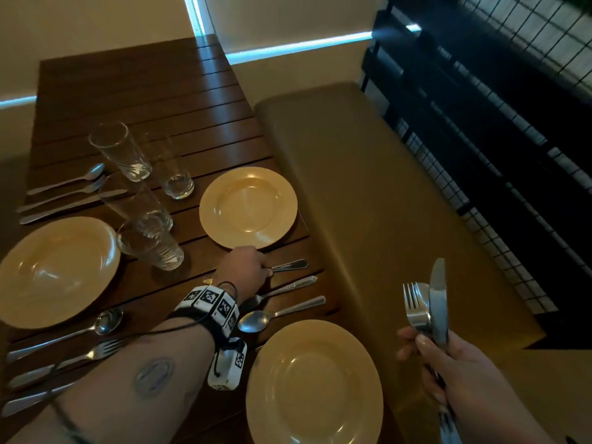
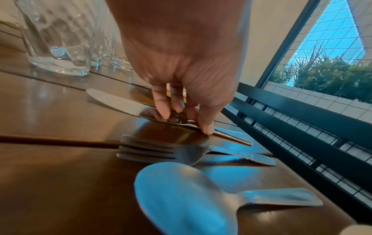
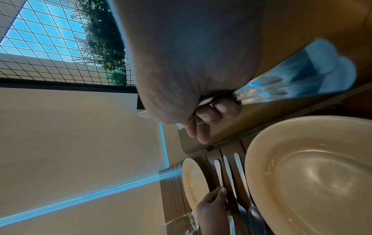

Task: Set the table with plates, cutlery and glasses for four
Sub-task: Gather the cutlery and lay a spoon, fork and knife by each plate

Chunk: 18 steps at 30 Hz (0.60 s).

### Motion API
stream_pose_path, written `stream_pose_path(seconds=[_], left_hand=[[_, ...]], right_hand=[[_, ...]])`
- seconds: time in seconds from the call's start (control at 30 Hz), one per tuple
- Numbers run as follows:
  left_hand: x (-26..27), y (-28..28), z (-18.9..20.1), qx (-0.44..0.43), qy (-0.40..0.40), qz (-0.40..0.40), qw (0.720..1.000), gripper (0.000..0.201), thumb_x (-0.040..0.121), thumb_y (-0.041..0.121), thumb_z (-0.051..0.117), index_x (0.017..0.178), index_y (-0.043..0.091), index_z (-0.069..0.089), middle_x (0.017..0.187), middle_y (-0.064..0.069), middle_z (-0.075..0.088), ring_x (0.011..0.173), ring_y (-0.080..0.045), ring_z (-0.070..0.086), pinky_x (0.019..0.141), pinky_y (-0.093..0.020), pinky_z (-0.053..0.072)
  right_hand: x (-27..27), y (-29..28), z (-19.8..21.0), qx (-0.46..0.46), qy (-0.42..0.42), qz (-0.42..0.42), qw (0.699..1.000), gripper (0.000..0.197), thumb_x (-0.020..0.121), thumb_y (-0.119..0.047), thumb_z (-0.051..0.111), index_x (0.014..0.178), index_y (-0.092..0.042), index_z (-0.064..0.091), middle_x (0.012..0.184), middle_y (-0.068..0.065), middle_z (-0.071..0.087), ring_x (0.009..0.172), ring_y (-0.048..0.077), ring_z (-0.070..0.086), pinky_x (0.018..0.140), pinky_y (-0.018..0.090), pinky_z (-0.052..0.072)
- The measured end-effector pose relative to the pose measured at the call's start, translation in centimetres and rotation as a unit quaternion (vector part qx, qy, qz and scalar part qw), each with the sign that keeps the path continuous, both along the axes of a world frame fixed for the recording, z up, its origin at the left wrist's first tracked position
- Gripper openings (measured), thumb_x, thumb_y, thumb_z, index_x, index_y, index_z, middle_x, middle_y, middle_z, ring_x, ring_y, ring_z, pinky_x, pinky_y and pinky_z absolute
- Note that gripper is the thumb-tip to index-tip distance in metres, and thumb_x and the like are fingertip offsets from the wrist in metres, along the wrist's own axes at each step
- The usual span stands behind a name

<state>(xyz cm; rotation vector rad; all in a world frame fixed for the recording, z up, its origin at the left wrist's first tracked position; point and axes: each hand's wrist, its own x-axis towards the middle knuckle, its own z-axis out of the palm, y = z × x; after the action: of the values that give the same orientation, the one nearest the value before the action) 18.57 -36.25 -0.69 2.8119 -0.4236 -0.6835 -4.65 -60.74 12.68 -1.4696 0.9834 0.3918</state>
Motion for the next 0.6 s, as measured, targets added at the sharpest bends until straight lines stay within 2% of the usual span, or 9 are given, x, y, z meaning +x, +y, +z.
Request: stream_pose_path(seconds=[0.2, 0.37, 0.6], left_hand=[[0.00, -0.83, -0.17, -0.004, -0.005, 0.011, 1.000, 0.020, 0.094, 0.032, 0.068, 0.104, 0.021, 0.082, 0.101, -0.002, 0.075, 0.098, -0.023, 0.069, 0.088, -0.040, 0.060], [-0.03, -0.83, -0.41, 0.007, 0.002, 0.015, 1.000, 0.021, 0.095, 0.033, 0.067, 0.104, 0.020, 0.081, 0.099, -0.002, 0.073, 0.096, -0.023, 0.068, 0.086, -0.041, 0.061], [-0.39, -0.79, -0.21, -0.005, -0.011, 0.007, 1.000, 0.022, 0.094, 0.037, 0.068, 0.105, 0.023, 0.081, 0.096, 0.003, 0.069, 0.090, -0.016, 0.066, 0.080, -0.035, 0.059]], right_hand=[[0.31, -0.16, -0.44, 0.007, -0.001, 0.015, 1.000, 0.022, 0.101, -0.016, 0.046, 0.103, -0.011, 0.068, 0.078, 0.014, 0.072, 0.040, 0.016, 0.042, 0.040, 0.028, 0.035], [0.57, 0.21, -0.69, 0.035, -0.012, 0.017, 0.999, 0.024, 0.102, -0.016, 0.044, 0.104, -0.010, 0.067, 0.073, 0.011, 0.071, 0.038, 0.016, 0.040, 0.039, 0.026, 0.033], [0.69, 0.29, -0.78, 0.090, -0.037, -0.015, 0.995, 0.026, 0.101, -0.015, 0.044, 0.107, -0.005, 0.067, 0.076, 0.018, 0.070, 0.038, 0.017, 0.039, 0.037, 0.024, 0.032]])
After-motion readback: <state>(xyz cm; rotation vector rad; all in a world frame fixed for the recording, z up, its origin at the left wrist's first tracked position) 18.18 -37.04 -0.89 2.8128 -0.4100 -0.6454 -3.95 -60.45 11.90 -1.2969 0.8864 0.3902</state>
